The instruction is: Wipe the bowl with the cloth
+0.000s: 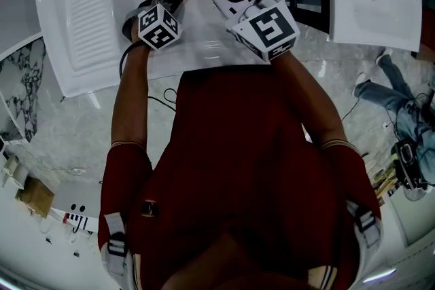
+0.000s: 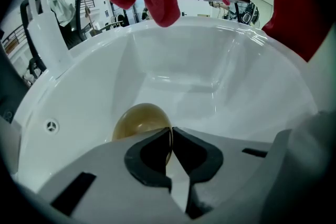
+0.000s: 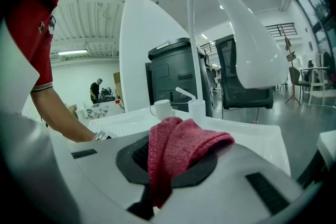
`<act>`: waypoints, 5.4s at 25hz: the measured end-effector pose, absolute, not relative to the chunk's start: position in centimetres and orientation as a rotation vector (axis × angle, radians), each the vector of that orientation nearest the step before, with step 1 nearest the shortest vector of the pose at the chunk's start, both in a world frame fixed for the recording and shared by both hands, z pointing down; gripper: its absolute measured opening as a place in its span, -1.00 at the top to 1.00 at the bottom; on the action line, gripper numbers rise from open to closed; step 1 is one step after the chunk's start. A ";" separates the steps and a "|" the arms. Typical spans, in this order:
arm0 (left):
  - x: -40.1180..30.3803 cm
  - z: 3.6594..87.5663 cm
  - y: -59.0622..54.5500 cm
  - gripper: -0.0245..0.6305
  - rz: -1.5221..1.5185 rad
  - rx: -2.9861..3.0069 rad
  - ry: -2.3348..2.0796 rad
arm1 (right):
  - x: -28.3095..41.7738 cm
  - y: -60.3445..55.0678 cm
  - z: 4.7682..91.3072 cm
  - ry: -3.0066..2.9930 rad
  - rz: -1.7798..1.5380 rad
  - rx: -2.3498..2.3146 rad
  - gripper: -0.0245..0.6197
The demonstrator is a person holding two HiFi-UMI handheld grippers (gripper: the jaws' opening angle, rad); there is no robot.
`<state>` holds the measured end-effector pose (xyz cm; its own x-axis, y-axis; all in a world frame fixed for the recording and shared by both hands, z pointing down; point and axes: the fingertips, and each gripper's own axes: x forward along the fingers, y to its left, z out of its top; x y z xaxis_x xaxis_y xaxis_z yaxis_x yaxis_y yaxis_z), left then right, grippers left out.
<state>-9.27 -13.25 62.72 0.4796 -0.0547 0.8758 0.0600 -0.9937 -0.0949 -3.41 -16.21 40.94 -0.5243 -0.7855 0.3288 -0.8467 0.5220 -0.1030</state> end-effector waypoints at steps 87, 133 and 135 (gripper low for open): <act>-9.8 28.7 3.5 0.85 0.102 -3.483 0.052 | -6.4 -3.1 24.9 -3.016 -0.201 0.474 0.84; -9.3 23.7 -2.3 0.85 1.253 -3.358 0.278 | -1.9 -6.5 30.6 -3.357 1.116 0.625 0.84; -9.3 23.7 -3.0 0.85 1.300 -3.338 0.335 | -2.2 -6.3 30.7 -3.353 1.119 0.603 0.84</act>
